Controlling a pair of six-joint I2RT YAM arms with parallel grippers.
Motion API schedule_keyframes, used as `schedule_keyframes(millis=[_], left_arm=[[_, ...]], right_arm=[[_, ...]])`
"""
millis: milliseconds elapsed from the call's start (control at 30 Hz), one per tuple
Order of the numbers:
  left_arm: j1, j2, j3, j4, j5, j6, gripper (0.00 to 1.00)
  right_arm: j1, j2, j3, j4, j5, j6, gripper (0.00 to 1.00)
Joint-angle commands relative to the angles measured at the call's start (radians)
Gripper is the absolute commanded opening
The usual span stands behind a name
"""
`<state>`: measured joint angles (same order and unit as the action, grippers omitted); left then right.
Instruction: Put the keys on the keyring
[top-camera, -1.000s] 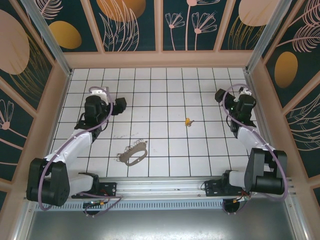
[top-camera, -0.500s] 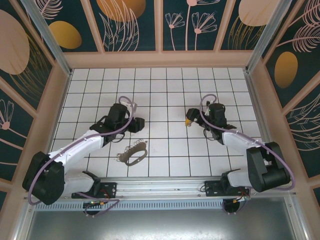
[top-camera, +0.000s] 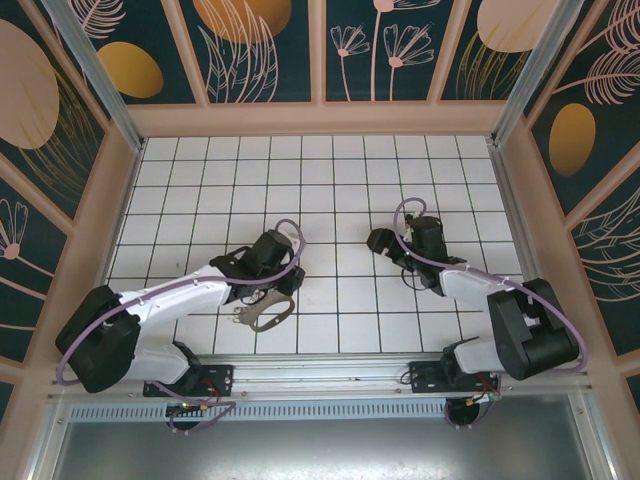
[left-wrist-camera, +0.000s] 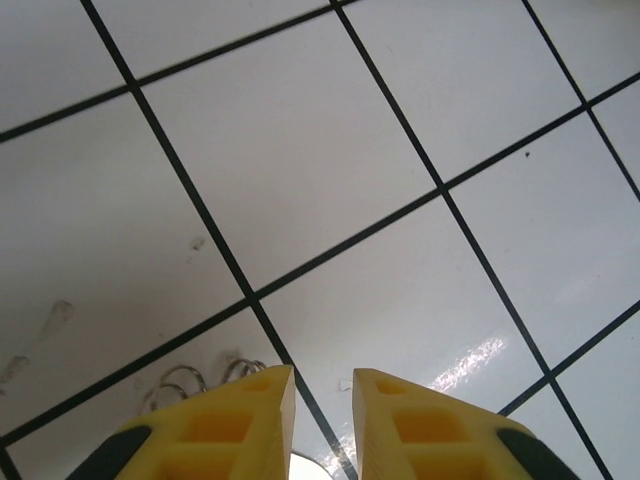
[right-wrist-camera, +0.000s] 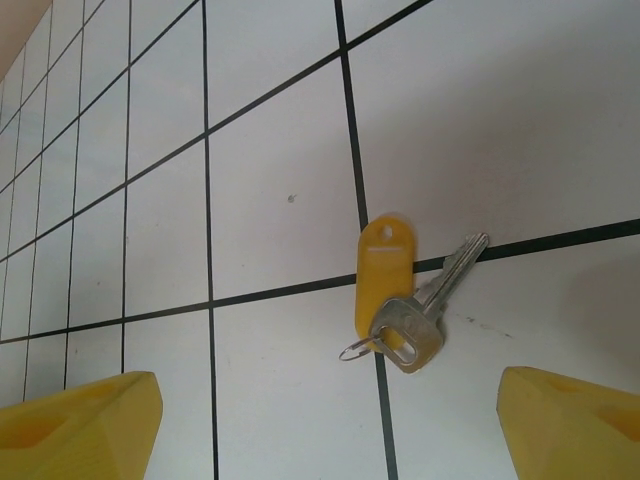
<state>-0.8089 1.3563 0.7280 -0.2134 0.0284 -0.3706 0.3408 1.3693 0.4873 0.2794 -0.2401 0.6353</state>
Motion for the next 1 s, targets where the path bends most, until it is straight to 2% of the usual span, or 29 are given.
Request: schedule_keyframes(millis=[0, 167, 333, 600, 967], left_arm=[[-0.017, 0.009, -0.024, -0.006, -0.059, -0.030, 0.22], [-0.018, 0.007, -0.045, 0.011, -0.093, -0.039, 0.18], [-0.020, 0.035, -0.061, 0.022, -0.061, -0.039, 0.13], [-0.022, 0.056, -0.096, 0.069, -0.053, -0.059, 0.13], [-0.022, 0.101, -0.088, 0.081, -0.121, -0.065, 0.13]], right_arm=[[0.011, 0.022, 0.032, 0.035, -0.025, 0.013, 0.87], [0.021, 0.029, 0.038, 0.041, -0.015, 0.015, 0.87], [0.027, 0.041, 0.042, 0.041, -0.008, 0.015, 0.87], [0.041, 0.055, 0.043, 0.046, 0.002, 0.017, 0.87], [0.047, 0.058, 0.042, 0.042, 0.012, 0.018, 0.86]])
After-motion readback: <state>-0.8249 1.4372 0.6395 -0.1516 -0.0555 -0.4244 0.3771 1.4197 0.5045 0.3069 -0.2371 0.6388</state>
